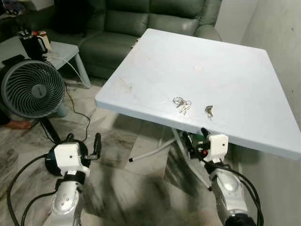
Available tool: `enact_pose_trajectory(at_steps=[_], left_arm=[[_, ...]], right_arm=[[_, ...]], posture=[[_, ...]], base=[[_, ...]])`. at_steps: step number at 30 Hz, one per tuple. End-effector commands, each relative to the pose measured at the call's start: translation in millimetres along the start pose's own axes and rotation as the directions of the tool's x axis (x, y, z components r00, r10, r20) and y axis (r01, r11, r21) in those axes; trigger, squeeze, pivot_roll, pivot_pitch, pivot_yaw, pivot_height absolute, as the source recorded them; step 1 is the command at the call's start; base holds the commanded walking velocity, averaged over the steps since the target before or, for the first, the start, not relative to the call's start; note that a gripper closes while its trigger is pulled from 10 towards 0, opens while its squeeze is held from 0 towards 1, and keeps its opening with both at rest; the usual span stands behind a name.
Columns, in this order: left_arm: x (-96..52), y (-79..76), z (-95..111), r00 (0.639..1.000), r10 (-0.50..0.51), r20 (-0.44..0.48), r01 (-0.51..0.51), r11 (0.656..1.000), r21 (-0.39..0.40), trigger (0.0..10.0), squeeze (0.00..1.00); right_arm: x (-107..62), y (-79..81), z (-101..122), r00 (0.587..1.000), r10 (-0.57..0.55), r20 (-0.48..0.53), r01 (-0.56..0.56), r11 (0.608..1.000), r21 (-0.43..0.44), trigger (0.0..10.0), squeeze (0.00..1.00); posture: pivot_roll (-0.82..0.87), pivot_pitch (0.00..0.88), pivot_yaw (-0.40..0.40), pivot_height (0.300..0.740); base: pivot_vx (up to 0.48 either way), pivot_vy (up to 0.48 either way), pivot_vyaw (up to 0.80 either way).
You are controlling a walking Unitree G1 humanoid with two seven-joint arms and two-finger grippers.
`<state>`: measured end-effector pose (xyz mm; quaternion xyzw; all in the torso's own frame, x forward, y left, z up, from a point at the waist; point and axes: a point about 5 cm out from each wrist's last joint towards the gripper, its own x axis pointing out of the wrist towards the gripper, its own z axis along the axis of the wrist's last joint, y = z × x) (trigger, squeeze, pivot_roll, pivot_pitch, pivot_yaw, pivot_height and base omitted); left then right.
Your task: Hang keys on a hook
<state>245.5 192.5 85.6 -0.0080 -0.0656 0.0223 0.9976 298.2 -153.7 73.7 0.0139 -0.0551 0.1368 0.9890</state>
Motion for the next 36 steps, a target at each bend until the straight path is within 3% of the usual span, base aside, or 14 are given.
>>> enact_pose_trajectory(at_steps=[1,9,15,19,36], left_arm=[[0.7,-3.8,7,1.0,-0.014,0.005,0.014,1.0,0.017,10.0,0.0],[1.1,-5.8,16,1.0,-0.013,-0.003,0.013,1.0,0.003,10.0,0.0],[-11.1,-2.0,-2,0.997,0.003,-0.074,-0.006,0.999,-0.041,10.0,0.0],[-15.8,0.8,-13,0.991,0.021,-0.135,-0.023,1.0,-0.015,10.0,0.0],[-7.8,-2.5,-5,0.994,-0.009,-0.11,0.007,1.0,-0.02,10.0,0.0]], right_arm=[[2.8,1.1,6,1.0,0.008,0.011,-0.008,1.0,-0.002,10.0,0.0],[4.7,2.2,15,1.0,0.009,0.022,-0.009,1.0,0.001,10.0,0.0],[-6.3,-0.6,3,1.0,0.006,-0.022,-0.005,1.0,0.025,10.0,0.0],[-11.8,-2.8,-9,0.997,-0.005,-0.075,0.005,1.0,-0.001,10.0,0.0],[-4.0,-4.9,8,1.0,-0.003,-0.021,0.003,1.0,-0.005,10.0,0.0]], posture=[[0.0,0.057,-0.032,0.74],[0.01,0.048,-0.032,0.74],[0.01,0.039,-0.03,0.74],[0.01,0.042,-0.026,0.74],[0.0,0.071,-0.033,0.74]], base=[[0.0,0.0,0.0],[0.0,0.0,0.0],[0.0,0.0,0.0],[0.0,0.0,0.0],[0.0,0.0,0.0]])
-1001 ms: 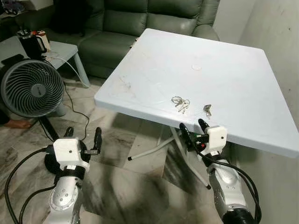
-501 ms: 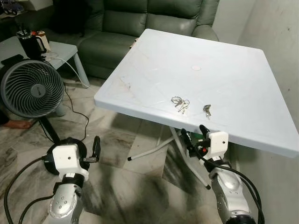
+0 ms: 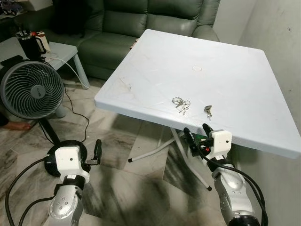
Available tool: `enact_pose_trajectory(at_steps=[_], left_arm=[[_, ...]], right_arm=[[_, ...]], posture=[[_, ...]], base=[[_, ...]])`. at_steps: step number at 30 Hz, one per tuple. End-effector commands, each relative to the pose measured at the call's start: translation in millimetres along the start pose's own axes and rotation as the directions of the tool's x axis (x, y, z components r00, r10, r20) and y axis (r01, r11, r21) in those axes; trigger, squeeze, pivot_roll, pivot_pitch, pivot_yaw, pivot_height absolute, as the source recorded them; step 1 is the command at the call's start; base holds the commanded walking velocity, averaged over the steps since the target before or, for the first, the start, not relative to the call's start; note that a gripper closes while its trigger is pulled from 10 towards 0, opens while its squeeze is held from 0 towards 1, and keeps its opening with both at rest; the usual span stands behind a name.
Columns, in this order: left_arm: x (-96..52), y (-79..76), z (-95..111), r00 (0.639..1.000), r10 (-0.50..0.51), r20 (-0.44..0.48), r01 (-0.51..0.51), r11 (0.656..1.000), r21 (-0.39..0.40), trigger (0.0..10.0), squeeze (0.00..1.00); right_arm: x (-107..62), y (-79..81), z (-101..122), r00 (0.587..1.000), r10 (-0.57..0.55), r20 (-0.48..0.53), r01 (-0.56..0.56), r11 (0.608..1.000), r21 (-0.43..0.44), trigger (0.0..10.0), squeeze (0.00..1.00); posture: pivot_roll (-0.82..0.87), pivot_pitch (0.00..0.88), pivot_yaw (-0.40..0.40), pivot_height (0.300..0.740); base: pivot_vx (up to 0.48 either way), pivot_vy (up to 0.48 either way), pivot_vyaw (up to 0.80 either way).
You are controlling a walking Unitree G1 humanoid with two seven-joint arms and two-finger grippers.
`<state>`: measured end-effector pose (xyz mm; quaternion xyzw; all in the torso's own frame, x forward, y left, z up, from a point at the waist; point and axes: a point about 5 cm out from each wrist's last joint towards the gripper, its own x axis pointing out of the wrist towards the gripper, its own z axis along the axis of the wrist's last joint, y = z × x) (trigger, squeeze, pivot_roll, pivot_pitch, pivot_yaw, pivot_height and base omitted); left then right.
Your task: Hang keys on a hook
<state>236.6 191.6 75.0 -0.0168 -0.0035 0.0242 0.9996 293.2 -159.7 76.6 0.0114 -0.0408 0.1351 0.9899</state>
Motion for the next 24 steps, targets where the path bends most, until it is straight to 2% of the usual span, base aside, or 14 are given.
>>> enact_pose_trajectory(at_steps=[1,14,24], left_arm=[[1.9,-2.3,4.6,1.0,-0.014,0.014,0.014,1.0,-0.004,10.0,0.0],[4.2,-2.1,6.3,1.0,-0.018,0.015,0.018,1.0,0.006,10.0,0.0],[9.2,-6.8,10.9,0.999,-0.04,0.031,0.04,0.999,0.005,10.0,0.0]], right_arm=[[1.9,-0.6,3.9,1.0,0.0,0.008,0.0,1.0,-0.004,10.0,0.0],[2.4,0.6,4.2,1.0,0.005,0.006,-0.005,1.0,-0.004,10.0,0.0],[2.1,0.7,3.8,1.0,-0.003,0.008,0.003,1.0,0.0,10.0,0.0]], posture=[[0.0,0.071,-0.033,0.74],[0.0,0.073,-0.032,0.74],[0.0,0.069,-0.026,0.74]], base=[[0.0,0.0,0.0],[0.0,0.0,0.0],[0.302,0.0,0.0]])
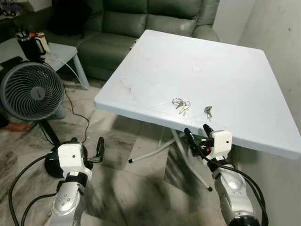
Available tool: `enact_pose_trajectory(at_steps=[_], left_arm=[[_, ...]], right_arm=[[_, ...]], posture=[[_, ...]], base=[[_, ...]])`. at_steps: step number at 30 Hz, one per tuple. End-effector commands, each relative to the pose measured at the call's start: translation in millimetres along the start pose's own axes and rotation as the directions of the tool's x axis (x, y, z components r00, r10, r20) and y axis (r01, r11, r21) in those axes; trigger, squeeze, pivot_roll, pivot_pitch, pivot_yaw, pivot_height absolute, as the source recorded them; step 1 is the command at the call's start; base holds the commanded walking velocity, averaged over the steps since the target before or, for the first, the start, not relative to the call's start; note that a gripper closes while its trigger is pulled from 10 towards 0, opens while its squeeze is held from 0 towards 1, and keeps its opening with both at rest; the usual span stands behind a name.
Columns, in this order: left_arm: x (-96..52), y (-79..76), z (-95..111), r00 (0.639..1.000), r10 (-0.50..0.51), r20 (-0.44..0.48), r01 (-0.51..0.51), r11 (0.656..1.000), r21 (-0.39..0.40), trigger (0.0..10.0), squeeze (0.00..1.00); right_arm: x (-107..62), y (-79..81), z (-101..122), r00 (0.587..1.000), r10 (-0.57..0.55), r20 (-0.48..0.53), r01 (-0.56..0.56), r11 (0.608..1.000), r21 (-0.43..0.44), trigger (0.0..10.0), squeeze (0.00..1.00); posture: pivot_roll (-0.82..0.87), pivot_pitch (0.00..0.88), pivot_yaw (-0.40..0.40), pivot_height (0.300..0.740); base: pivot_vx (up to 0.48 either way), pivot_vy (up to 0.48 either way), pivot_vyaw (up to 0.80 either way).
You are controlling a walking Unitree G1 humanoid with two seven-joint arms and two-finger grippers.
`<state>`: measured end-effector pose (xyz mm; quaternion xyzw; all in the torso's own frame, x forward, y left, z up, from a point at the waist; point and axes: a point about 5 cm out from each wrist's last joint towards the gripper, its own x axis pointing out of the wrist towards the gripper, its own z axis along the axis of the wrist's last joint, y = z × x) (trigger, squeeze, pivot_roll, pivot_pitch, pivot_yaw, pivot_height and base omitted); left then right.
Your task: Hang keys on a hook
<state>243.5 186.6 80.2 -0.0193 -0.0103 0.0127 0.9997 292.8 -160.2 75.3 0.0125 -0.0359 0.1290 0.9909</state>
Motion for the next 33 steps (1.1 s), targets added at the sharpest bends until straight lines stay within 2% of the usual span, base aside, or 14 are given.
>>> enact_pose_trajectory(at_steps=[1,18,27,33], left_arm=[[3.0,-1.7,6,1.0,-0.02,0.02,0.019,1.0,0.009,10.0,0.0],[3.6,-3.7,7,0.999,-0.025,0.022,0.025,1.0,0.003,10.0,0.0],[3.0,-3.4,6,1.0,-0.009,0.015,0.009,1.0,0.017,10.0,0.0],[-1.7,-13.7,4,0.998,-0.054,0.036,0.052,0.998,0.039,10.0,0.0]], right_arm=[[2.5,1.1,5,1.0,0.009,0.017,-0.009,1.0,-0.003,10.0,0.0],[2.2,1.6,5,1.0,0.011,0.017,-0.011,1.0,-0.002,10.0,0.0],[1.8,1.9,4,1.0,0.012,0.015,-0.012,1.0,-0.003,10.0,0.0],[4.1,2.5,5,0.999,0.045,0.008,-0.044,0.998,-0.036,10.0,0.0]], posture=[[0.0,0.069,-0.026,0.74],[0.0,0.068,-0.027,0.74],[0.0,0.069,-0.027,0.74],[0.01,0.063,-0.038,0.74]], base=[[0.48,0.0,0.0],[0.48,0.0,0.0],[0.027,0.0,0.0],[0.0,0.0,0.0]])
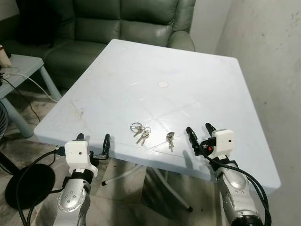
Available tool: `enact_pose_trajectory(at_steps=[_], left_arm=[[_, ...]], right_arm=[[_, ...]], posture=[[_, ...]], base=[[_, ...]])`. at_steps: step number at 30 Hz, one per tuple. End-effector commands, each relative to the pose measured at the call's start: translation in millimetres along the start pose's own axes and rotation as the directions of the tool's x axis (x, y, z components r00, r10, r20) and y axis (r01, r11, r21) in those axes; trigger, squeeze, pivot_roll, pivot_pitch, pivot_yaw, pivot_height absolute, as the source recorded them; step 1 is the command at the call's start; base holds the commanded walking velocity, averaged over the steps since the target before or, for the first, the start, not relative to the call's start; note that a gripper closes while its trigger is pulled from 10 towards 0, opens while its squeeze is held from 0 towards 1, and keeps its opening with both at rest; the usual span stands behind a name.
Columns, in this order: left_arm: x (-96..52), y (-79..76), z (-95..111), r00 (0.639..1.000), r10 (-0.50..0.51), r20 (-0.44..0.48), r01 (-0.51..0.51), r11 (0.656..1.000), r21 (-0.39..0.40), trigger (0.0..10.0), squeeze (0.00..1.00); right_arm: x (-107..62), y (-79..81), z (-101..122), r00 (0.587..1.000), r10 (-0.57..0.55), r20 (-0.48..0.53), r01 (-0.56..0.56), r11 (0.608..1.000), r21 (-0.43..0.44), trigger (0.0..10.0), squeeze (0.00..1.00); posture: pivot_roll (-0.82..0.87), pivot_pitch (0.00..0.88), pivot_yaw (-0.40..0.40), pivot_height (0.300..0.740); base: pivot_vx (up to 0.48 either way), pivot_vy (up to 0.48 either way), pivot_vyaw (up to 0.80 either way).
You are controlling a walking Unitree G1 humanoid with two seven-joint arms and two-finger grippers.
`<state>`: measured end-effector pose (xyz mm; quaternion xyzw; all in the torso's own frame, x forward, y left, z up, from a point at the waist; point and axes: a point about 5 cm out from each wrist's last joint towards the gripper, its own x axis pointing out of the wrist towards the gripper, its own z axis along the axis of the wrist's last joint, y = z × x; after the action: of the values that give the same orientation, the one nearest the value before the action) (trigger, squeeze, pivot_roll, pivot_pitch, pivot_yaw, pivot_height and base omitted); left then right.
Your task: Hang keys on a hook
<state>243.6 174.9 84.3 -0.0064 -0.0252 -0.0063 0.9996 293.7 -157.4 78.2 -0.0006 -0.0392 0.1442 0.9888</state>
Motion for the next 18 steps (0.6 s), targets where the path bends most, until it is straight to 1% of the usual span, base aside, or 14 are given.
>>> enact_pose_trajectory(at_steps=[1,6,9,11,14,16,18], left_arm=[[-2.2,-3.3,0,1.0,-0.022,0.008,0.022,1.0,0.015,10.0,0.0],[-4.3,-6.8,-1,0.999,-0.034,0.007,0.034,0.999,0.016,10.0,0.0],[-8.0,-14.1,-1,0.997,-0.079,0.007,0.079,0.996,0.036,10.0,0.0],[-9.4,-18.7,-1,0.994,-0.105,0.01,0.105,0.993,0.045,10.0,0.0],[-10.0,-22.8,0,0.992,-0.125,0.014,0.124,0.991,0.049,10.0,0.0],[-11.1,-26.4,-1,0.99,-0.141,0.012,0.14,0.988,0.066,10.0,0.0],[-11.8,-28.0,-1,0.99,-0.143,0.011,0.142,0.988,0.064,10.0,0.0]], right_arm=[[2.9,-0.2,3,1.0,0.02,0.005,-0.02,1.0,-0.021,10.0,0.0],[5.3,-2.7,6,1.0,0.029,0.008,-0.029,0.999,-0.027,10.0,0.0],[9.2,-4.4,11,0.997,0.077,0.002,-0.076,0.995,-0.067,10.0,0.0],[13.6,-5.2,13,0.995,0.098,-0.016,-0.099,0.991,-0.089,10.0,0.0],[19.3,-6.2,17,0.995,0.096,-0.039,-0.1,0.989,-0.106,10.0,0.0],[24.8,-5.9,19,0.992,0.093,-0.08,-0.104,0.983,-0.149,10.0,0.0],[27.7,-7.1,19,0.991,0.075,-0.115,-0.094,0.981,-0.167,10.0,0.0]], posture=[[0.01,0.063,-0.038,0.74],[0.01,0.062,-0.04,0.74],[0.01,0.068,-0.044,0.74],[0.01,0.071,-0.046,0.74],[0.01,0.073,-0.048,0.74],[0.0,0.082,-0.053,0.74],[0.0,0.085,-0.056,0.74]], base=[[0.0,0.0,0.0],[0.0,0.0,0.0],[0.0,0.0,0.0],[0.0,0.0,0.0],[0.0,0.0,0.0],[0.0,0.0,0.0],[0.0,0.0,0.0]])
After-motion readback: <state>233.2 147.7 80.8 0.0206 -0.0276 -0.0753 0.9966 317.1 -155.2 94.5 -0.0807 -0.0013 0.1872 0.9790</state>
